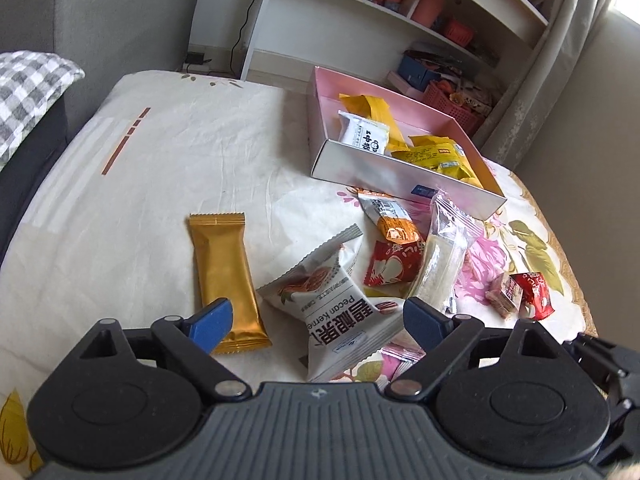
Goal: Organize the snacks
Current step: 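Grasp the white Pecan Kernels packet with the left tool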
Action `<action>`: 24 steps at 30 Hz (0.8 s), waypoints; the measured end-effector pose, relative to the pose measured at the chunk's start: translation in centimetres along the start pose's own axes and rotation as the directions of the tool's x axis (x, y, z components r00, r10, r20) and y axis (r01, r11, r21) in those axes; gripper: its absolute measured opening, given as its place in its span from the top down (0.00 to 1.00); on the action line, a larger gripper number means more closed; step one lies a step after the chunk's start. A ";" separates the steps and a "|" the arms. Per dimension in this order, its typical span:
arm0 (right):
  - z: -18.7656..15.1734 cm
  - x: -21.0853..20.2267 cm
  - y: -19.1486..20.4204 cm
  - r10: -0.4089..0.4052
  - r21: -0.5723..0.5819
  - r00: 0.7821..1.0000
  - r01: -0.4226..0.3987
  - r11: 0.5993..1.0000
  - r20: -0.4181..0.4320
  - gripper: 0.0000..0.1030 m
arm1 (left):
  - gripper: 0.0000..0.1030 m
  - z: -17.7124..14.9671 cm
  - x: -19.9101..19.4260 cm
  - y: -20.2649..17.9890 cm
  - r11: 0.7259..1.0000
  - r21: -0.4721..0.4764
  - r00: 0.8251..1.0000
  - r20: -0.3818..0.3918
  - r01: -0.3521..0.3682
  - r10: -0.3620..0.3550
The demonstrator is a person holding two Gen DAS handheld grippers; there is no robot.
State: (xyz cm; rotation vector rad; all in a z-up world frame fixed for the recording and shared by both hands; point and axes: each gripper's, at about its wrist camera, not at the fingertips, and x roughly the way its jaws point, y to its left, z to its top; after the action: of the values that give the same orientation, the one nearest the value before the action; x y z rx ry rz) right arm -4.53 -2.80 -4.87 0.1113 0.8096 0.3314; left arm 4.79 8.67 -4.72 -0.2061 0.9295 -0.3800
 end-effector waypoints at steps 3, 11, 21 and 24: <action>-0.2 0.8 1.5 0.021 -0.037 1.000 -0.021 0.999 -0.019 0.07 | 0.18 -0.1 0.3 0.5 0.999 -0.032 1.000 -0.014 0.019 -0.019; -0.7 2.4 3.1 0.035 -0.064 0.998 -0.039 0.997 -0.059 0.07 | 0.27 -0.4 0.9 1.2 0.991 -0.113 0.996 -0.024 0.077 -0.080; -1.0 3.3 3.0 0.030 -0.041 0.996 -0.033 0.999 -0.081 0.11 | 0.39 -0.5 1.9 1.0 0.981 -0.161 0.993 -0.018 0.111 -0.116; -1.1 3.4 3.0 0.035 -0.039 0.996 -0.038 0.999 -0.084 0.13 | 0.42 -0.6 2.1 0.8 0.982 -0.155 0.993 -0.018 0.111 -0.115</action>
State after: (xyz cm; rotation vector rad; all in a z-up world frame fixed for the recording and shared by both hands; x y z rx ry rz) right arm -3.88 1.09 -7.30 0.0748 0.8838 0.3888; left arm 5.64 8.57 -6.86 -0.3974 0.9771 -0.4165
